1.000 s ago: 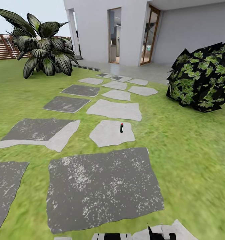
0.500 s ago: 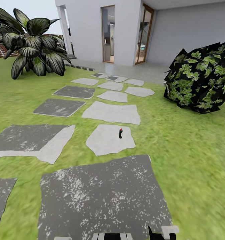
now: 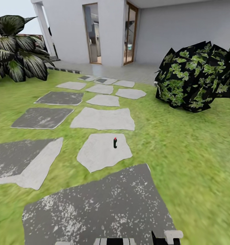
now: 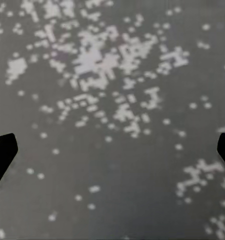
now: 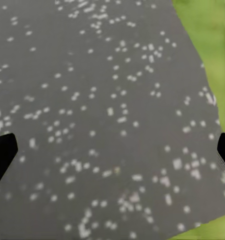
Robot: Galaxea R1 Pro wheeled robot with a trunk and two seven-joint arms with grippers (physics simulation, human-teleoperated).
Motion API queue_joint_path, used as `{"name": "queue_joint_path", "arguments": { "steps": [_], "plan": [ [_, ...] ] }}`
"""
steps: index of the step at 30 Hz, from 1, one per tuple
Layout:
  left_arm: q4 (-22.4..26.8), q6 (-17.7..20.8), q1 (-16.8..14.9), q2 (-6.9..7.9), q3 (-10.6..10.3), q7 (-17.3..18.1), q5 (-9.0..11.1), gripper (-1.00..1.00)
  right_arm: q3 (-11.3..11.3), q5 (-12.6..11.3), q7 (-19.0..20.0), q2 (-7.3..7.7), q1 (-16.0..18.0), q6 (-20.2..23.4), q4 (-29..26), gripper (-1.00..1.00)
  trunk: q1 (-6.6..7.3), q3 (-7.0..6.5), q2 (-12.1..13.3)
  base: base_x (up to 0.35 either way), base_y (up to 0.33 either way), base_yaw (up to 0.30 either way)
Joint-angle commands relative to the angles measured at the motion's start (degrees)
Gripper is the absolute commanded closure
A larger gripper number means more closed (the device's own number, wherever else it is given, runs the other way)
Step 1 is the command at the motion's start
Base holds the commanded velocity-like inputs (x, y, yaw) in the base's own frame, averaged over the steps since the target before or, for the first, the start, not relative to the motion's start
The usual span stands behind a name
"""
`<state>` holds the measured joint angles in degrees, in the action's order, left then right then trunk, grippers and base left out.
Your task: In the garden, pick up the pesticide atomizer on the floor and spray pesticide onto both trees until each tree trunk is fully covered.
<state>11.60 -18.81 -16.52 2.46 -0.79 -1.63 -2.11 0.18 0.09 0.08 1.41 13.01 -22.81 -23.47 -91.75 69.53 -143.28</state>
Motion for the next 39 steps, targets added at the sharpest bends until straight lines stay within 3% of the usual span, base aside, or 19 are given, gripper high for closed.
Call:
{"name": "queue_joint_path", "arguments": {
  "steps": [1,39],
  "plan": [
    [0.0,0.0,0.0,0.0,0.0,0.02,0.0,-1.0,0.0,0.0,0.0,0.0,0.0,0.02,0.0,-1.0,0.0,0.0,0.0,0.335,0.131,-0.263],
    [0.0,0.05,0.0,0.09,0.02,-0.04,0.0,-1.0,0.0,0.0,0.0,0.0,0.0,0.04,0.0,-1.0,0.0,0.0,0.0,0.335,0.132,-0.249]
  ]
}}
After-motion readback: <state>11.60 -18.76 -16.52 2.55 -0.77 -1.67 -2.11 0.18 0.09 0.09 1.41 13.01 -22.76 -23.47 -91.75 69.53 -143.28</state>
